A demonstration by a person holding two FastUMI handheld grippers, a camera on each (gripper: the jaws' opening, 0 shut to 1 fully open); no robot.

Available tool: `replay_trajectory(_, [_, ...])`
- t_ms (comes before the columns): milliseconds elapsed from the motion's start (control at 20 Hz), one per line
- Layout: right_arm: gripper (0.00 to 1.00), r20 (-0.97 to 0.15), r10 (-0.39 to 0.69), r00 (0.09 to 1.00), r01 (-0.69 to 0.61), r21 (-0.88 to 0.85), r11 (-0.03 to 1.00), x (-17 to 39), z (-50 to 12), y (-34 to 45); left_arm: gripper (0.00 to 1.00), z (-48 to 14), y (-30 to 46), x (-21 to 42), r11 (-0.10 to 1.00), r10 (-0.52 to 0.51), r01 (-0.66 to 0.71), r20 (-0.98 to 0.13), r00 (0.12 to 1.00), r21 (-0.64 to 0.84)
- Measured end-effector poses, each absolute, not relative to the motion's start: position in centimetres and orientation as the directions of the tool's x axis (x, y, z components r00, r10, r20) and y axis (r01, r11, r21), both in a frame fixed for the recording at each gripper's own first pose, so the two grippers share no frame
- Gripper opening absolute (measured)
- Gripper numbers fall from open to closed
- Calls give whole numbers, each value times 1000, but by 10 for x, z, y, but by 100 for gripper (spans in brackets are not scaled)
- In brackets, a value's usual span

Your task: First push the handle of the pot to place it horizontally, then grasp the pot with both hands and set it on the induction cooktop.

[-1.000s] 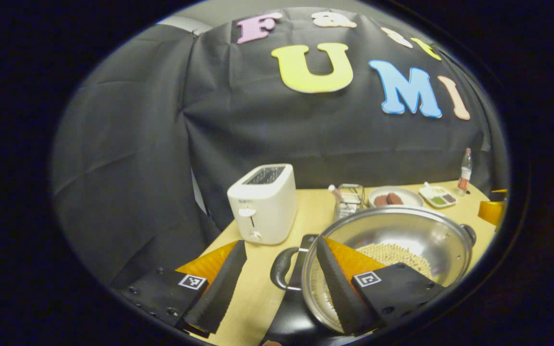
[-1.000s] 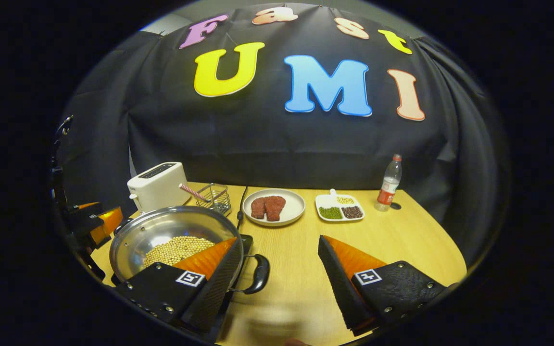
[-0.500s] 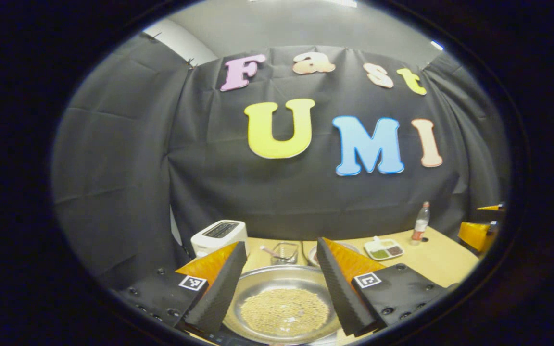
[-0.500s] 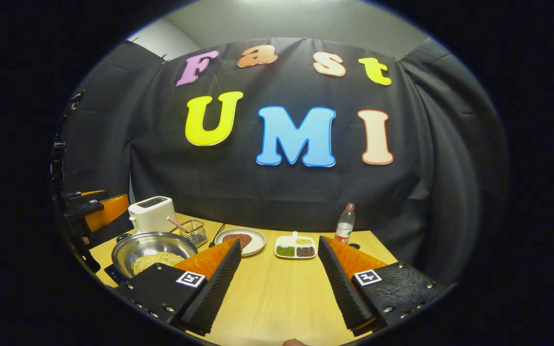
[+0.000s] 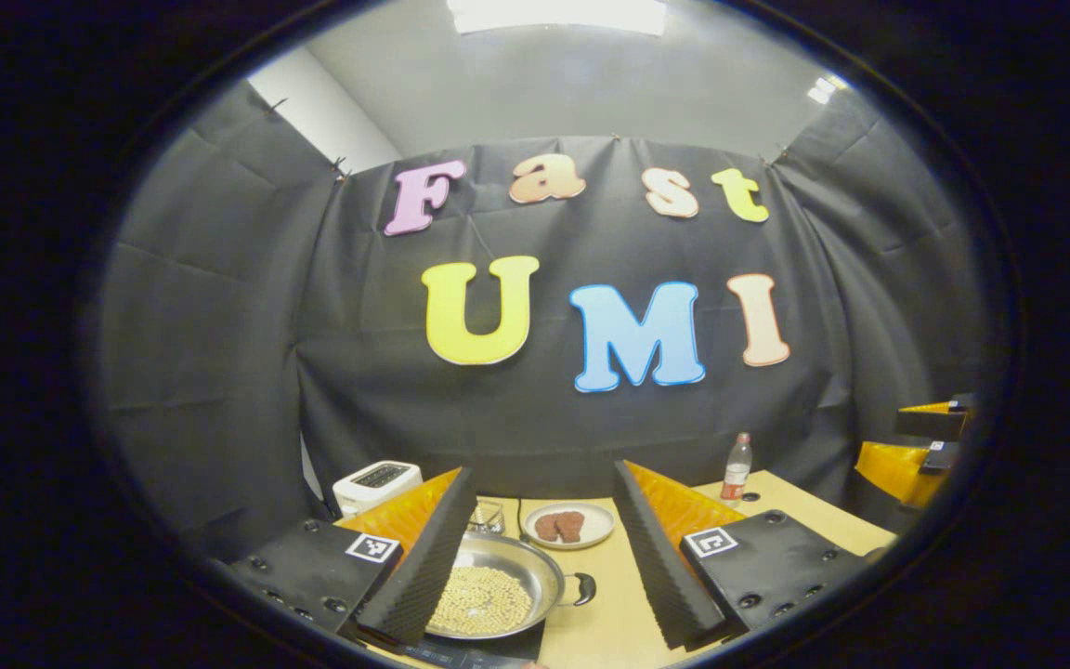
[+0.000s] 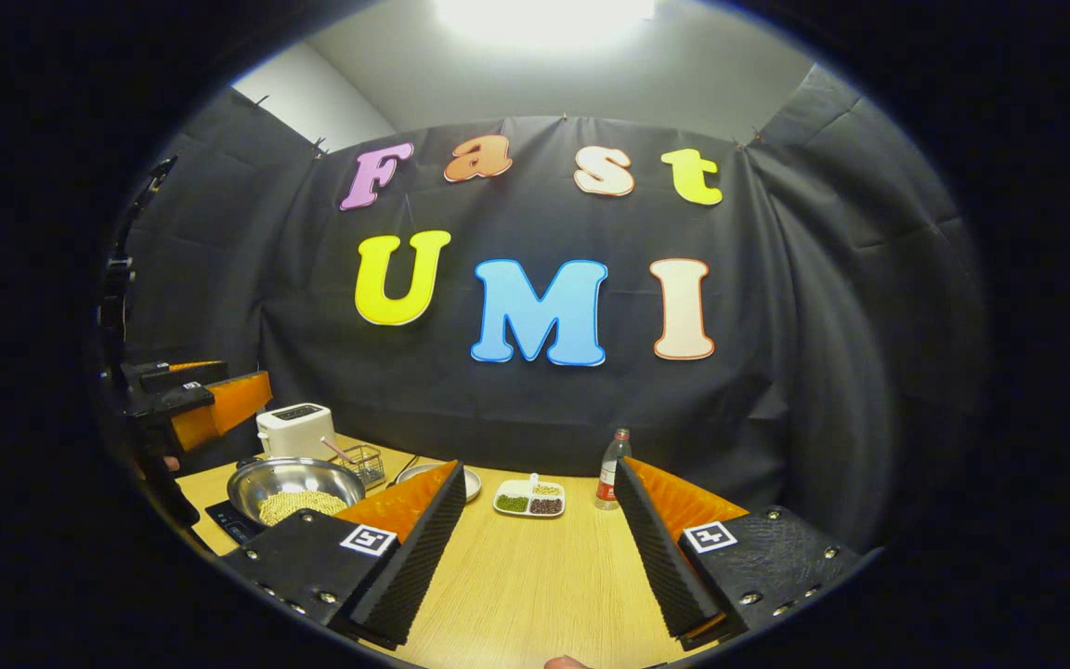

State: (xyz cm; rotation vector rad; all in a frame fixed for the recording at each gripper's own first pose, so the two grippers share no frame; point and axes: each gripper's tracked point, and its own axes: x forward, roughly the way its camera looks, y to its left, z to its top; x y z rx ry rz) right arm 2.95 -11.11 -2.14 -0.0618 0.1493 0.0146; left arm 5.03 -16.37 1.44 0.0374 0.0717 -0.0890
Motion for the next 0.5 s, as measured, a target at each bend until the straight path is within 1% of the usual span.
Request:
replay_trajectory(50, [96,-140,6,990,-13,-54,998,25,-17,-113,100,19,-168,43,994,-101,103,-64,993,33])
replay_trajectory(200, [97,-124,-11,992,6,-39,999,17,-10,-112,100,32,-172,29,992,-124,125,-38,992,14])
replay_trajectory(350, [97,-98,-17,995,12,-46,999,11,-1,-105,100,37,-161,23,993,-122,122,-25,992,7])
replay_trajectory(400, [97,-96,-17,995,13,-45,999,9,2,-103,96,39,-160,23,992,-124,124,-17,992,3])
replay_trajectory(450, [97,-91,-18,996,14,-44,999,8,3,-100,100,41,-157,23,992,-126,126,-12,992,0])
replay_trajectory(500, [97,-85,-20,996,16,-45,999,8,5,-97,95,42,-154,23,992,-125,125,-9,992,-2])
